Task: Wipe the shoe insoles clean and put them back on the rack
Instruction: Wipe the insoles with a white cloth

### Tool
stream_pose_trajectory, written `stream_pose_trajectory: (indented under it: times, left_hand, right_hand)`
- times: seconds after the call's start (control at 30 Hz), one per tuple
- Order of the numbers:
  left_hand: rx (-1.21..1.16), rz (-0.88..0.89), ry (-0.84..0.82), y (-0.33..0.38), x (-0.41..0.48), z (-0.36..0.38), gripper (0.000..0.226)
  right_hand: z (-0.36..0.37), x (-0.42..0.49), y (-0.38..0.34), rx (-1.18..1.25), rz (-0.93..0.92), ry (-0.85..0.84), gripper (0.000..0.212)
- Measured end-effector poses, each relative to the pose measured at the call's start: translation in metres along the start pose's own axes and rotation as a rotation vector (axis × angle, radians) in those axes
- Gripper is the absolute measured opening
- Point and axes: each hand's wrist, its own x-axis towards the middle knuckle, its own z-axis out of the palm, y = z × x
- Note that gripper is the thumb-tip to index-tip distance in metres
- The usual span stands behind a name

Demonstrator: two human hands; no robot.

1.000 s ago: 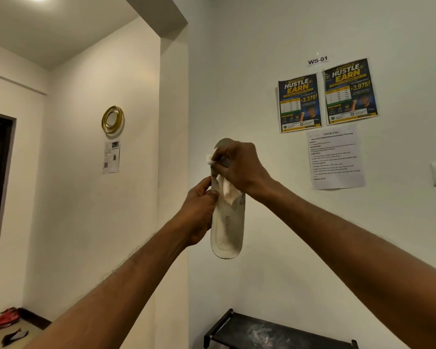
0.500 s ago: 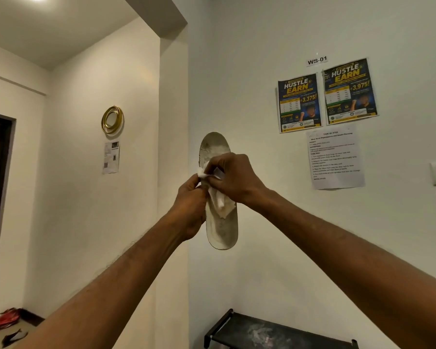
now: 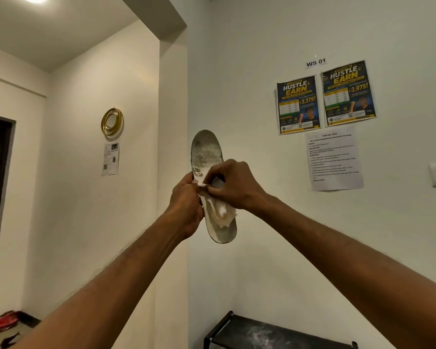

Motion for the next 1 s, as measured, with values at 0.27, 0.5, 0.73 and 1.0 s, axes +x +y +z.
stream_pose_trajectory:
  times: [0.27, 0.5, 0.73, 1.0]
  left_hand:
    - [-0.023, -0.017, 0.05, -0.001, 0.0, 0.001, 0.043]
    - [-0.015, -0.012, 0.049, -0.003, 0.002, -0.002, 0.043]
    - [0.036, 0.011, 0.096, -0.004, 0.004, -0.004, 0.048]
    - [0.052, 0.052, 0.106, -0.001, 0.003, -0.006, 0.04]
  right_hand:
    - [0.001, -0.006, 0.0, 0.02, 0.014, -0.005, 0.014]
    - [-0.003, -0.007, -0.002, 0.019, 0.006, -0.027, 0.013]
    - [0.002, -0.019, -0.003, 0.025, -0.025, -0.12, 0.01]
    - [0.006, -0.025, 0.003, -0.028, 0.006, -0.101, 0.011]
